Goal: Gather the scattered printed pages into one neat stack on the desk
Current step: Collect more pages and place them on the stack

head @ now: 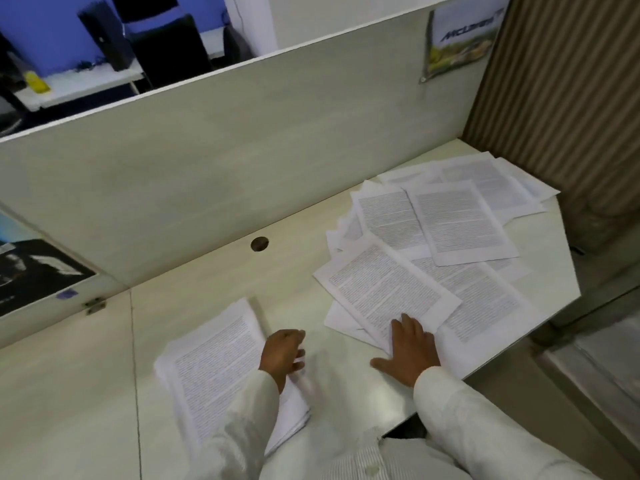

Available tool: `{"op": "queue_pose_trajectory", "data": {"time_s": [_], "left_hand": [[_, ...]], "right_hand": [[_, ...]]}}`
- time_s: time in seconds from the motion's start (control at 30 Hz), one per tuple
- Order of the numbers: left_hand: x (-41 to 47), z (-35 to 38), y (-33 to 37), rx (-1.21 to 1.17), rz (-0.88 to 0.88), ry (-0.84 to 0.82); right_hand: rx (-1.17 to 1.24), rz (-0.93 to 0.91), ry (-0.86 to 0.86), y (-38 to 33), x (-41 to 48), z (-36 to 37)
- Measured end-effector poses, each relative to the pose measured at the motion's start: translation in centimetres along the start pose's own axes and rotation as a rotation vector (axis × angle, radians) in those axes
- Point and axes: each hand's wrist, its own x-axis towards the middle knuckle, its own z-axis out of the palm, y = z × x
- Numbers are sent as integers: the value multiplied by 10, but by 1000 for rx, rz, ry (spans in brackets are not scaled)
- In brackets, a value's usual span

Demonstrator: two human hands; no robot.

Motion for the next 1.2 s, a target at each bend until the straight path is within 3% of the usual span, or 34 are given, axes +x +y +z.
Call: {"op": "queue_pose_trajectory", "data": {"time_s": [0.1, 0.17, 0.23, 0.3, 0.47, 0.6, 0.73, 0.87, 1.07, 1.2], "left_hand": [[11, 28, 7, 150, -112, -38], [17, 46, 9, 310, -280, -166], [21, 64, 13, 386, -432, -303], [29, 84, 17, 369, -487, -341], [44, 132, 33, 165, -321, -194], [45, 153, 42, 88, -200, -18], [48, 150, 50, -32, -97, 69], [55, 138, 51, -252, -37, 186], [51, 148, 31, -219, -89, 72], [53, 148, 31, -229, -107, 83]], "right_hand": [[-82, -95, 76, 16, 10, -5], [-65, -177, 131, 23, 17, -10], [19, -270, 160, 36, 26, -14], [198, -294, 135, 54, 34, -25], [697, -90, -35, 86, 44, -65], [921, 1, 41, 96, 42, -80], [938, -23, 187, 101, 41, -81], [874, -125, 139, 97, 38, -66], [726, -256, -58, 85, 41, -49], [779, -208, -2, 81, 49, -67]]}}
